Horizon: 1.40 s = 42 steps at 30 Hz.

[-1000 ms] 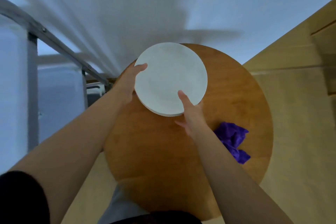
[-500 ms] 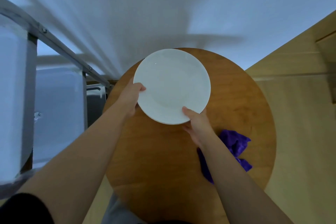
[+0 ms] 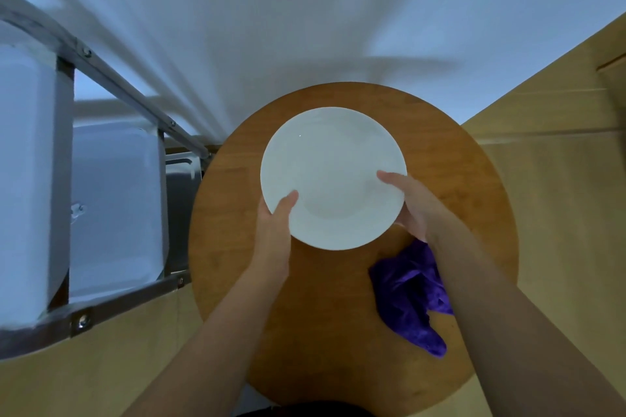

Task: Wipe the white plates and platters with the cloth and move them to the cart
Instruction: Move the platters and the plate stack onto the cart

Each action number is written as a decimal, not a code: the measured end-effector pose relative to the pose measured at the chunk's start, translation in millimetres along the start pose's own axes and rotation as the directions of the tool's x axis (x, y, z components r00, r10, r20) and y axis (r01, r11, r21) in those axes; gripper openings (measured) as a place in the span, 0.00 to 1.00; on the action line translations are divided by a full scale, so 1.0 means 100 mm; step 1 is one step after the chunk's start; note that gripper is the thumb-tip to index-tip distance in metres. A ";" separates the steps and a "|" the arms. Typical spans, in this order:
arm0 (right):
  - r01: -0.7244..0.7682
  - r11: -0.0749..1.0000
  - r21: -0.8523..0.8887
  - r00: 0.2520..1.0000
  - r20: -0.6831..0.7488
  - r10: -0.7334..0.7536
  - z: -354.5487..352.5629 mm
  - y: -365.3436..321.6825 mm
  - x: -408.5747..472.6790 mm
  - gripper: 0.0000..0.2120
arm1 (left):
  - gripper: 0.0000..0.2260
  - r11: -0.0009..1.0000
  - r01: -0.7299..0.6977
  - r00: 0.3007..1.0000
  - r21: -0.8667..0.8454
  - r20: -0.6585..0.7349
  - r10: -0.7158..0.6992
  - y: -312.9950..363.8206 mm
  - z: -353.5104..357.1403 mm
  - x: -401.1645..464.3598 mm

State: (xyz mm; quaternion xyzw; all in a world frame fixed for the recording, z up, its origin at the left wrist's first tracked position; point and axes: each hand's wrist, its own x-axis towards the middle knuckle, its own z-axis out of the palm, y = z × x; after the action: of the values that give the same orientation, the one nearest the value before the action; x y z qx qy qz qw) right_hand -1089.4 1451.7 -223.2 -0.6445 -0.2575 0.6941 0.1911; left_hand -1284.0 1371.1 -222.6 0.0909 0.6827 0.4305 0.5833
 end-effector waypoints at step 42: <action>0.058 0.796 0.603 0.997 -0.001 -0.072 0.10 0.39 0.17 0.34 | 0.31 0.817 -0.098 0.992 0.569 -0.005 0.123 0.56 0.11 0.57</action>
State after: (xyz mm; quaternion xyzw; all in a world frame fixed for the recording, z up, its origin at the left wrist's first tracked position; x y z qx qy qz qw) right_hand -1098.8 1429.7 -259.7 -0.5337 -0.0477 0.7399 0.4067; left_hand -1312.5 1446.3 -223.7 0.2907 0.7854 0.2432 0.4894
